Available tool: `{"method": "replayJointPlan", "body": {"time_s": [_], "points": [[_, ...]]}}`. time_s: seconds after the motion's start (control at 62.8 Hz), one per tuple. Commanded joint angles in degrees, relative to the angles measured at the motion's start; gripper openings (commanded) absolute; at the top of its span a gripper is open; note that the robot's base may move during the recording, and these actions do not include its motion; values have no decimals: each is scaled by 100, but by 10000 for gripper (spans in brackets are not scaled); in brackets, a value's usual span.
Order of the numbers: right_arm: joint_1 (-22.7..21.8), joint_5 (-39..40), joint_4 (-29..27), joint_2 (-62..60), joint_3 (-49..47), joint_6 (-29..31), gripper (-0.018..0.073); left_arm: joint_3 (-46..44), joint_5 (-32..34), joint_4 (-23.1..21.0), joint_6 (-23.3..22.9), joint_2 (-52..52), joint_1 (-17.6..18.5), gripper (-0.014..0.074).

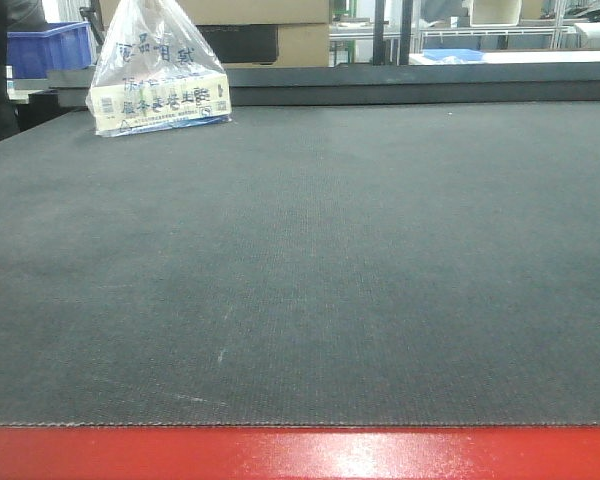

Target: Place cylindrical capacitor in blue bin on shelf

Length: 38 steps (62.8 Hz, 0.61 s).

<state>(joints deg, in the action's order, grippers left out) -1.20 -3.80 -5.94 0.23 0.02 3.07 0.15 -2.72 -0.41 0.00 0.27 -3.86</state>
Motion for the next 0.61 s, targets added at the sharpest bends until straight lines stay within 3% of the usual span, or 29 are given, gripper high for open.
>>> {"method": "replayJointPlan", "body": {"time_s": [0.0,0.446,0.589], "points": [[-29,91,45,-23,-2,11,-169,-15,115,-20,0,-27,23,-111],[-29,91,45,-23,-2,11,-169,-15,115,-20,0,-27,23,-111],[-29,160,45,-23,-2,11,-169,-15,461,41,0,-27,23,-111]]}}
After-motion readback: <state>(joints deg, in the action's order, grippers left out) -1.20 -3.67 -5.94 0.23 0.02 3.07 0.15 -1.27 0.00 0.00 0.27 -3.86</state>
